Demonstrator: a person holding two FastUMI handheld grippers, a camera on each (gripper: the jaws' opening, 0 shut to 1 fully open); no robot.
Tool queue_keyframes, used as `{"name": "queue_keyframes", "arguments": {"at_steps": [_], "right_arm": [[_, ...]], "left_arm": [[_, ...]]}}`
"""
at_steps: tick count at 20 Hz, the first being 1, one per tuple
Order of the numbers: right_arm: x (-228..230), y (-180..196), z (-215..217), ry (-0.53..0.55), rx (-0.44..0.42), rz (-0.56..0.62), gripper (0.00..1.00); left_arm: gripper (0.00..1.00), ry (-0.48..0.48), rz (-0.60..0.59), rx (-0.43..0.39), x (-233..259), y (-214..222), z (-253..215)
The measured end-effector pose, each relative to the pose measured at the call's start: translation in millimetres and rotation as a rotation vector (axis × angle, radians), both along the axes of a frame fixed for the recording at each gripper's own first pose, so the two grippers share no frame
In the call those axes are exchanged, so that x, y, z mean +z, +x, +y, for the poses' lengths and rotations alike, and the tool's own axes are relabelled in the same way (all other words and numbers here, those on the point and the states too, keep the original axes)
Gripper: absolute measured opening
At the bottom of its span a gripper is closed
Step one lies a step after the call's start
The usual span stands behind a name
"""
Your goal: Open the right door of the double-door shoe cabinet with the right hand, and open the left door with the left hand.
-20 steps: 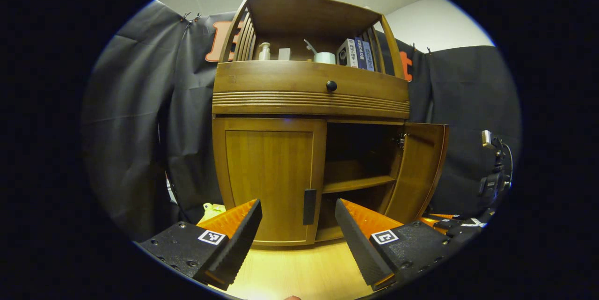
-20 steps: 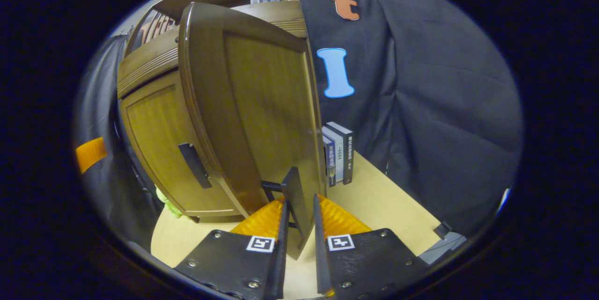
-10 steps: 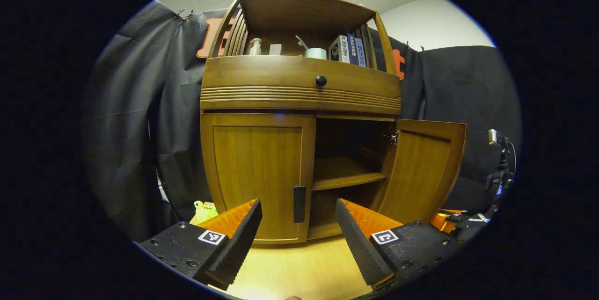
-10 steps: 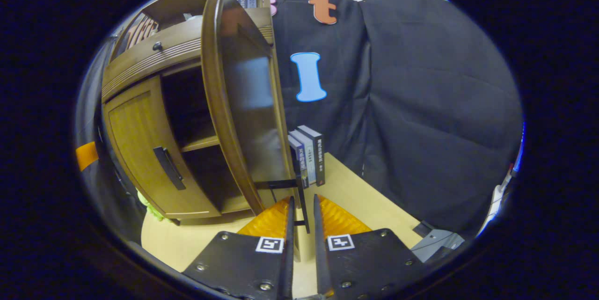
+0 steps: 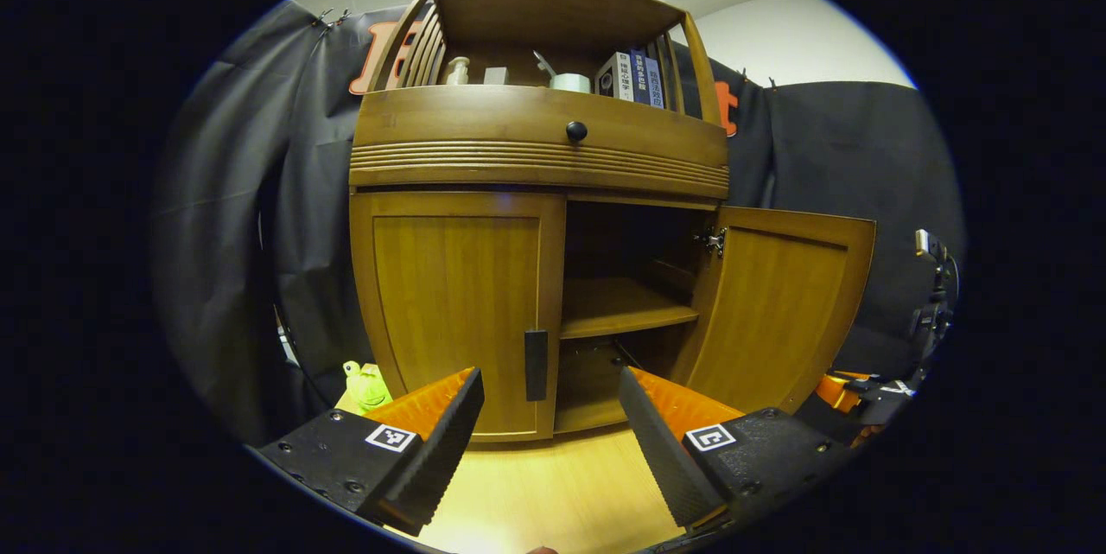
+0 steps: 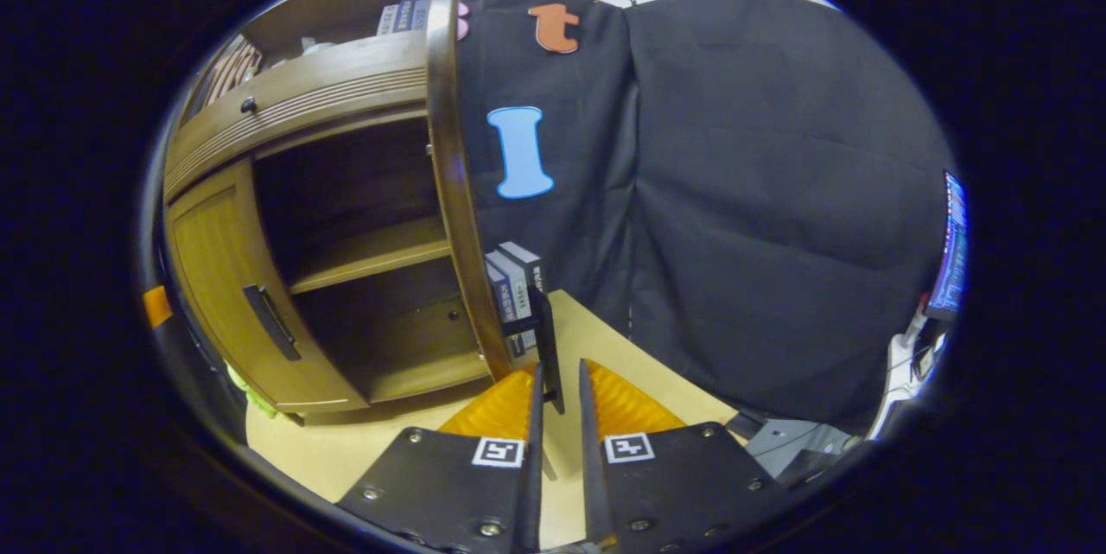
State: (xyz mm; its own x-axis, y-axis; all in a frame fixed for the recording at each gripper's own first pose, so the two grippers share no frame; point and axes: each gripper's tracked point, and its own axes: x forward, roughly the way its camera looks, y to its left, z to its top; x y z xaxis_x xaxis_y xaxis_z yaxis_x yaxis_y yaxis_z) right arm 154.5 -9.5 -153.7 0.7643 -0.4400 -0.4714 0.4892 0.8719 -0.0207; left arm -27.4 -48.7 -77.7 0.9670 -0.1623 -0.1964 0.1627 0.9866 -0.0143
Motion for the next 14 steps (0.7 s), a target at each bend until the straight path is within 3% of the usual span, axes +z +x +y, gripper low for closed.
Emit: {"name": "queue_keyframes", "arguments": {"at_steps": [5,14], "right_arm": [[-0.7,-5.4,-0.9,0.060,-0.009,-0.017,0.20],[10.0,9.4,30.0,0.025,0.094,-0.052,0.21]], "left_arm": [[0.97,0.000,0.014,-0.012,-3.5,0.6,-4.9],[0.98,0.013,0.015,0.019,-5.9,6.4,7.9]]}}
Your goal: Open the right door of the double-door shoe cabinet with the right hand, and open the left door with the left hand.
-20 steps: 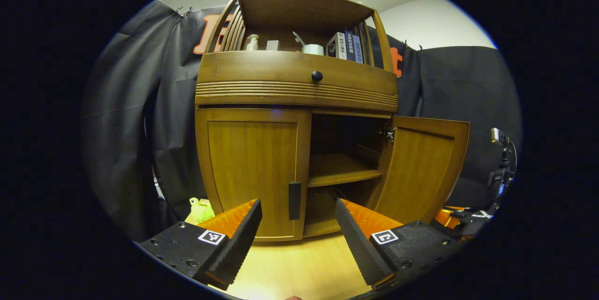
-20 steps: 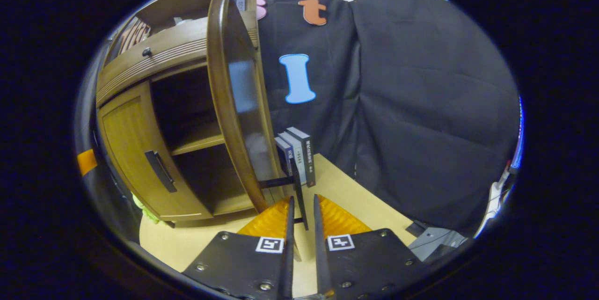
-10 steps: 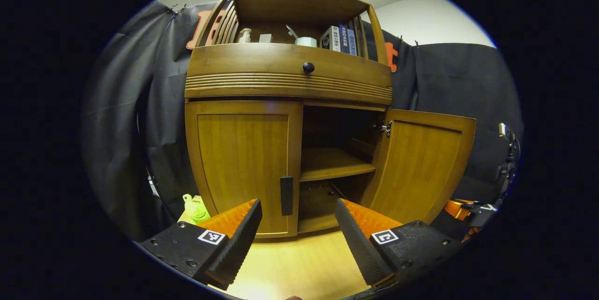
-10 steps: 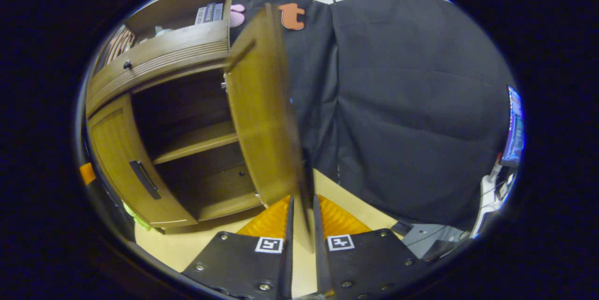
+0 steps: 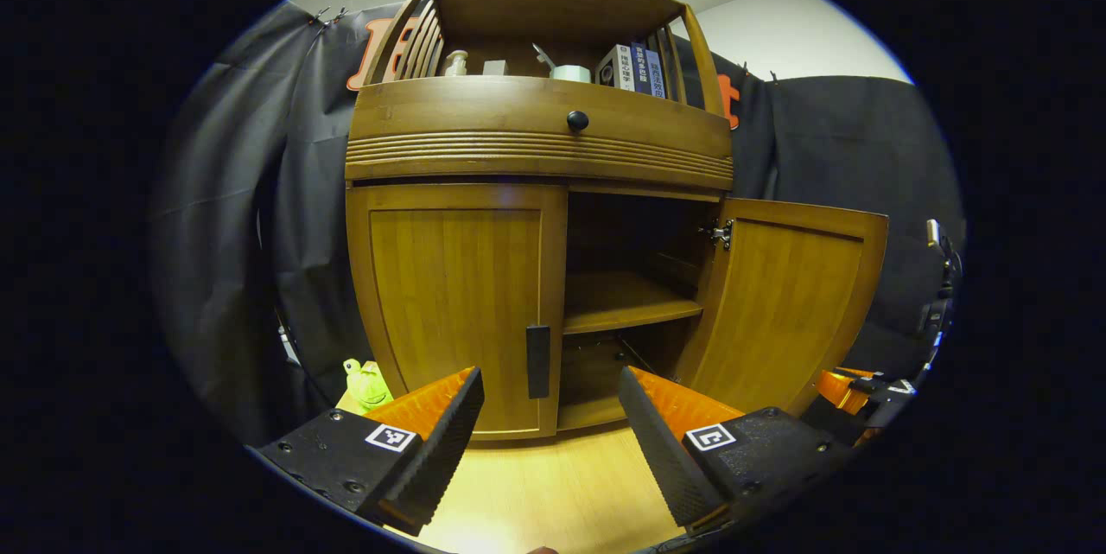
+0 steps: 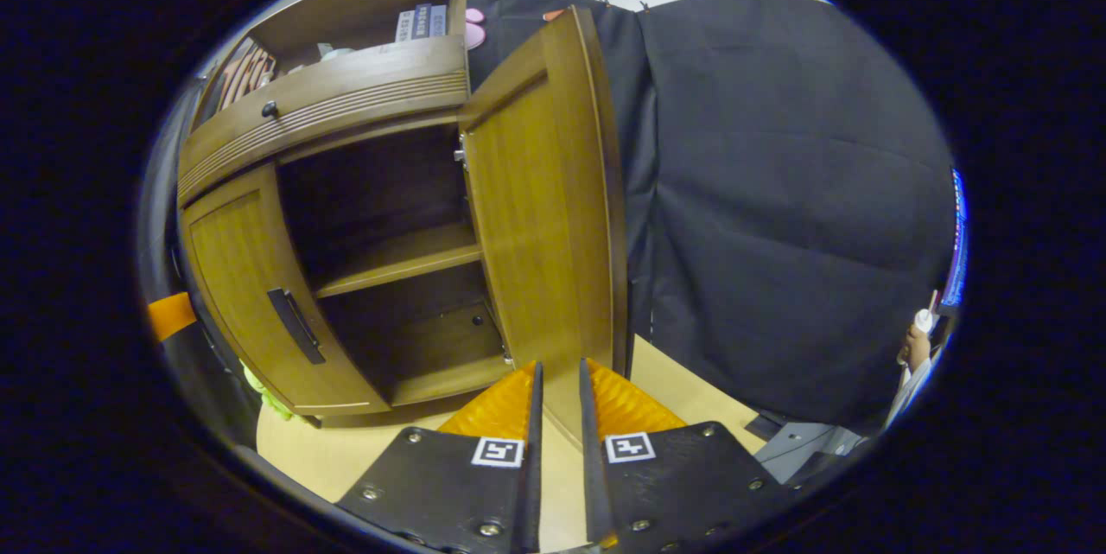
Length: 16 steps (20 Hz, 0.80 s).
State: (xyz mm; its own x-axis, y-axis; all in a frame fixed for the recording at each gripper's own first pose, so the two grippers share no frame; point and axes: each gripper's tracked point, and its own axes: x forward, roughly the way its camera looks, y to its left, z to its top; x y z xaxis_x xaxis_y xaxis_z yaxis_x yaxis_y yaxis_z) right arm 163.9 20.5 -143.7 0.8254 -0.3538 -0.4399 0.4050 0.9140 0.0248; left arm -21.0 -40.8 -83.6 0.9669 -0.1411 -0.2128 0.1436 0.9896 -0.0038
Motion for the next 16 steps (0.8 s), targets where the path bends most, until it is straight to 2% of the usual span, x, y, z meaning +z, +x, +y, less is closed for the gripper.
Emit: {"name": "queue_keyframes", "arguments": {"at_steps": [2,5,7,8,16], "right_arm": [[9.2,5.5,5.4,-0.017,0.014,-0.018,0.20],[27.6,11.0,9.8,-0.065,0.035,-0.048,0.20],[39.9,9.9,15.1,-0.096,0.045,-0.069,0.21],[46.2,9.6,17.4,-0.107,0.049,-0.081,0.20],[93.1,-8.1,24.0,-0.168,0.038,-0.175,0.21]], "left_arm": [[0.95,-0.001,-0.002,0.013,-0.9,2.7,5.0],[0.98,-0.008,0.000,0.022,-4.9,9.1,10.5],[0.95,-0.014,-0.002,0.025,-5.9,16.3,15.3],[0.98,-0.013,-0.003,0.025,-6.0,20.1,17.5],[0.98,0.055,-0.049,0.000,-5.7,68.4,13.7]]}}
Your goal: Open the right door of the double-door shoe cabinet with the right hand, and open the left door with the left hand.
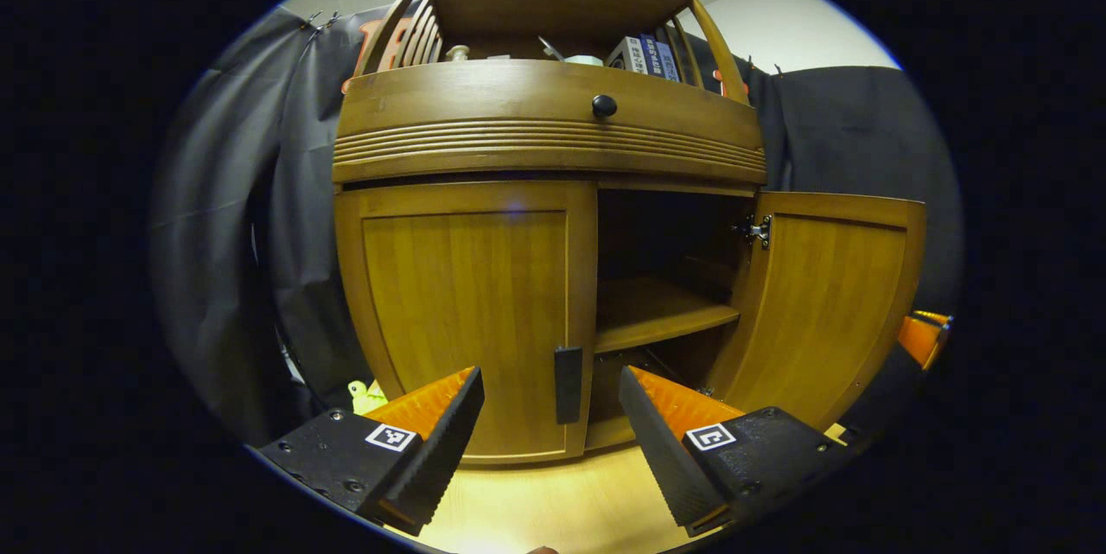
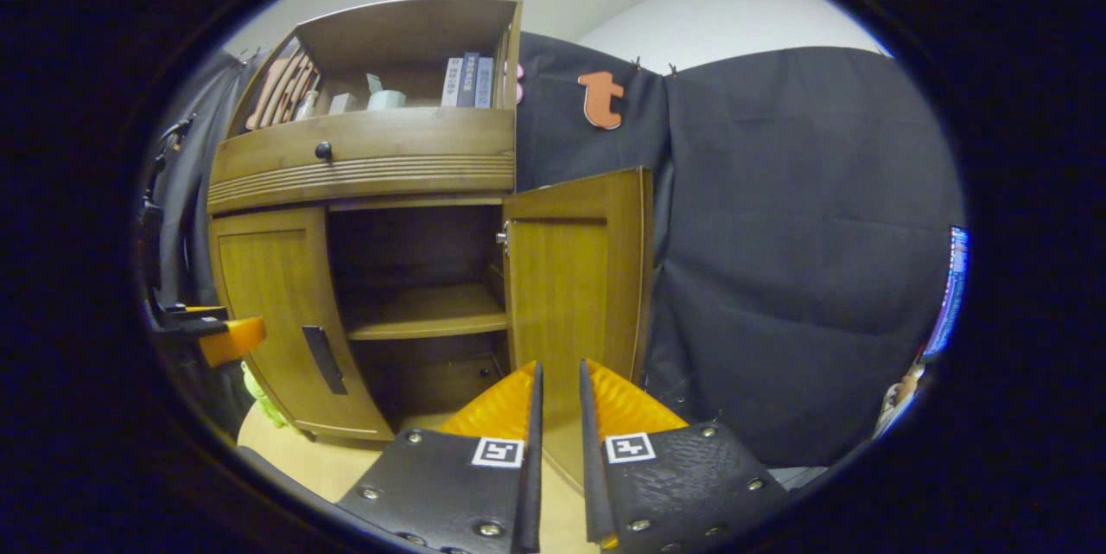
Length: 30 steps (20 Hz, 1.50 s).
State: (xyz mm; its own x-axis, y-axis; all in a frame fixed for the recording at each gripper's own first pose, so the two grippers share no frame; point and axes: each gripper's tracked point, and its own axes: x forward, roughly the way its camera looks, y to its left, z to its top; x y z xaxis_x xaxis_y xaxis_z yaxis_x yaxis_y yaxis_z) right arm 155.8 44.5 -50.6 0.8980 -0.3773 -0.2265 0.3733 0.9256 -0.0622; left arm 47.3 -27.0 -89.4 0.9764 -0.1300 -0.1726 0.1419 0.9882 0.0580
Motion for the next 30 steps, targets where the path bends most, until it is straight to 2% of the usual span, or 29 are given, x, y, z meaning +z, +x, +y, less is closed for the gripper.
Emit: {"name": "queue_keyframes", "arguments": {"at_steps": [9,16,24,28,30], "right_arm": [[39.6,-43.1,-16.6,-0.040,-0.107,-0.075,0.20],[44.3,-66.7,-14.8,0.012,-0.172,-0.116,0.24],[35.7,-85.4,-19.2,0.008,-0.198,-0.093,0.25],[34.0,-88.7,-19.8,0.005,-0.200,-0.085,0.25],[32.0,-88.9,-20.4,0.006,-0.196,-0.079,0.25]], "left_arm": [[0.96,0.043,-0.013,-0.044,-20.8,62.2,-20.5],[0.96,0.048,0.020,-0.087,-44.7,89.2,-41.6],[0.95,0.018,0.068,0.029,-74.1,106.9,-26.4],[0.95,-0.029,0.107,0.030,-88.5,110.5,-25.0],[0.72,-0.031,0.116,0.040,-93.3,116.1,-24.5]]}}
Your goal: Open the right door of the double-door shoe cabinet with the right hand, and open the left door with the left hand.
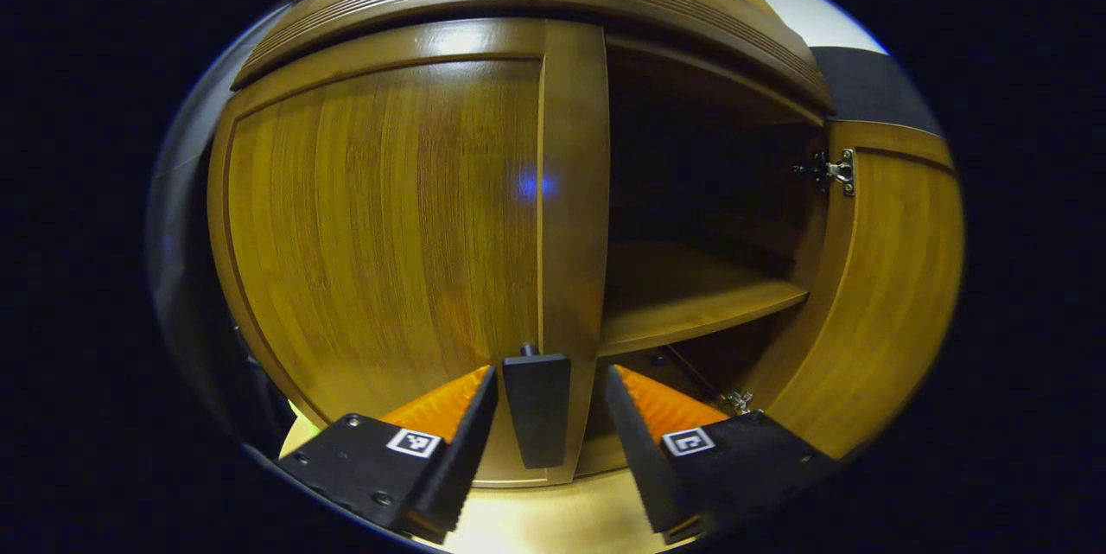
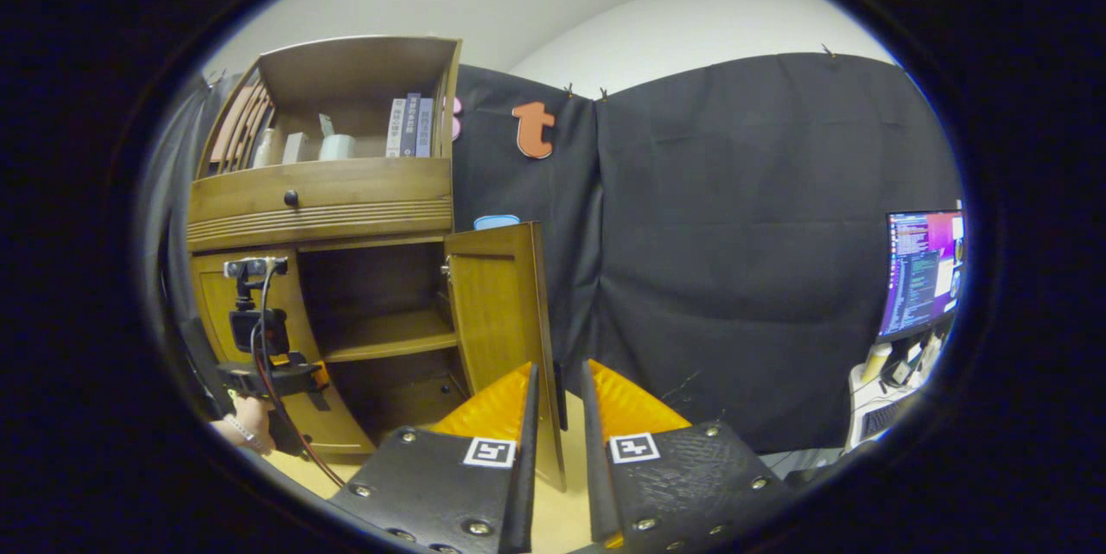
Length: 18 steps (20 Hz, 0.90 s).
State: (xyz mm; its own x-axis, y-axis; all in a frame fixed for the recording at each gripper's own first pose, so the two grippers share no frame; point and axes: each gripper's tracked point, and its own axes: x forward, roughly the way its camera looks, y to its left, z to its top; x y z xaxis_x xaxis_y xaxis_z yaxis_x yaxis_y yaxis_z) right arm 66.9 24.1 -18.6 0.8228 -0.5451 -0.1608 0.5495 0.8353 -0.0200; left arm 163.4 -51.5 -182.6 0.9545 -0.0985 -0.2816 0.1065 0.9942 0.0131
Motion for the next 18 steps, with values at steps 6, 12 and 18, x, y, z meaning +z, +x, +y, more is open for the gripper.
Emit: {"name": "queue_keyframes", "arguments": {"at_steps": [6,12,18], "right_arm": [[-8.1,0.2,6.2,0.022,0.034,0.016,0.25],[-13.4,4.6,8.3,0.036,0.071,0.019,0.25],[-25.2,23.8,27.6,0.083,0.174,0.041,0.25]], "left_arm": [[0.34,0.003,-0.005,0.023,-1.0,-1.1,9.1],[0.29,0.003,-0.029,0.054,4.7,-4.3,7.6],[0.28,-0.021,-0.019,0.059,9.8,-3.7,9.2]]}}
